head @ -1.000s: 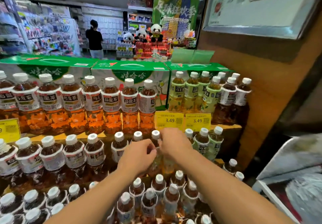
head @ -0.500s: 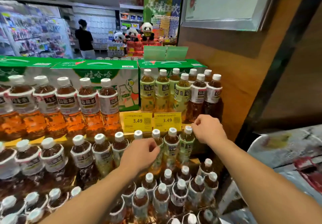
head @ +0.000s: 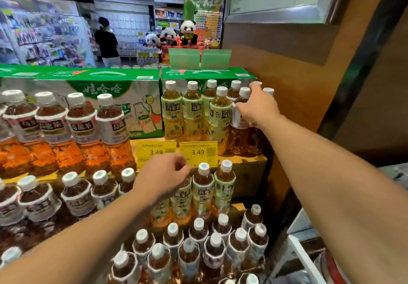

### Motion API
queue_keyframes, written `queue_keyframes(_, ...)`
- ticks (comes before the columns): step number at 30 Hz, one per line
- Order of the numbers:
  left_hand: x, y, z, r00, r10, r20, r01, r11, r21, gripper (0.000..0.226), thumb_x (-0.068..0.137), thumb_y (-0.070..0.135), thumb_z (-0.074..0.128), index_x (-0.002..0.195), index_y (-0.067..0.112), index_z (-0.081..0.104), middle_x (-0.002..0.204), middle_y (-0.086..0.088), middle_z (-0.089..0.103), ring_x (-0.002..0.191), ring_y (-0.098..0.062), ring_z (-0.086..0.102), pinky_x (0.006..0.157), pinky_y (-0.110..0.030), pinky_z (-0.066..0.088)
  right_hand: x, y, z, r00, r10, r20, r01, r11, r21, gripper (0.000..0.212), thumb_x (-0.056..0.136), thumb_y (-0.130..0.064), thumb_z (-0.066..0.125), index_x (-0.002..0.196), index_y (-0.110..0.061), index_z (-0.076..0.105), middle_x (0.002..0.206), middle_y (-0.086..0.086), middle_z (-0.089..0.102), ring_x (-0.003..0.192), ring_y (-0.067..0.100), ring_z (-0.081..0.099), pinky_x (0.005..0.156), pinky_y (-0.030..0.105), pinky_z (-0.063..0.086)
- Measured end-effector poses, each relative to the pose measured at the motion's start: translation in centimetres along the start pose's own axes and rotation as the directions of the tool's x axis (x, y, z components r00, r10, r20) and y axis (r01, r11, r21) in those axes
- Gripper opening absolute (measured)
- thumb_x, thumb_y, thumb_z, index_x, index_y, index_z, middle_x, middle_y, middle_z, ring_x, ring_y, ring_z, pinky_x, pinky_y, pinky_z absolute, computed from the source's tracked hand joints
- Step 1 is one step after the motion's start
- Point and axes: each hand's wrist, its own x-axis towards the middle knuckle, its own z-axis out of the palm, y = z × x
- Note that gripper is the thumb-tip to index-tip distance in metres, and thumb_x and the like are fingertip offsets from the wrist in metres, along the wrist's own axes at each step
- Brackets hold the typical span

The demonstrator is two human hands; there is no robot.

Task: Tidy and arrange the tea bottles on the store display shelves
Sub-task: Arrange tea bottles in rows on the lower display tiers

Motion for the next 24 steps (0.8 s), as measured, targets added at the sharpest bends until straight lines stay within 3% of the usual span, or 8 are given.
queue_keyframes(4,-0.7,-1.9,-0.8,1.000,-0.030,-0.008,0.030,0.999,0.026,0.019,0.090,0.041,0.060,0.077,0.029,0.066,0.075,0.011,0.067,0.072,-0.011,0.061,0.064,-0.029,0.050,1.6,-0.7,0.3,0.998,-0.053,0.032,0.055,0.997,-0.055,0.065,0.096,-0.046,0.058,0.149,-0.015,0.036,0.141,0.020,0.053,0.123,0.041,0.055,0.092,0.049,0.054)
queue_keyframes(10,-2.1,-3.6,-1.0,0.998,-0.063,-0.003,0.063,0.996,0.061,0.017,0.091,0.036,0.060,0.084,0.023,0.069,0.078,0.005,0.067,0.075,-0.015,0.061,0.068,-0.031,0.050,1.9,-0.2,0.8,0.997,-0.043,-0.065,0.034,0.990,-0.138,0.066,0.093,-0.054,0.058,0.142,-0.013,0.040,0.137,0.022,0.055,0.124,0.044,0.052,0.093,0.049,0.049)
queue_keyframes(14,-2.9,-4.0,-0.7,0.998,-0.065,0.018,0.065,0.997,0.036,0.018,0.092,0.037,0.059,0.081,0.025,0.066,0.074,0.008,0.065,0.071,-0.010,0.060,0.063,-0.028,0.047,0.4,-0.3,0.4,0.991,-0.083,-0.106,0.061,0.978,-0.198,0.063,0.097,-0.049,0.057,0.142,-0.008,0.040,0.139,0.025,0.051,0.125,0.047,0.050,0.094,0.050,0.047)
queue_keyframes(19,-4.6,-5.5,-1.0,0.998,-0.058,0.008,0.058,0.997,0.041,0.019,0.090,0.036,0.059,0.073,0.028,0.062,0.068,0.010,0.060,0.070,-0.014,0.058,0.059,-0.028,0.039,-2.3,-0.1,-0.3,0.978,-0.053,-0.203,0.026,0.991,-0.134,0.065,0.097,-0.045,0.057,0.146,-0.008,0.036,0.137,0.030,0.051,0.124,0.050,0.051,0.095,0.052,0.047)
queue_keyframes(24,-7.5,-7.6,-2.1,0.997,-0.077,0.026,0.076,0.997,0.027,0.019,0.090,0.036,0.059,0.079,0.024,0.068,0.075,0.004,0.069,0.071,-0.015,0.062,0.064,-0.031,0.051,-6.2,-1.5,-3.3,0.956,-0.101,-0.276,0.063,0.988,-0.142,0.058,0.097,-0.045,0.059,0.135,-0.004,0.044,0.135,0.029,0.053,0.124,0.049,0.051,0.096,0.053,0.047)
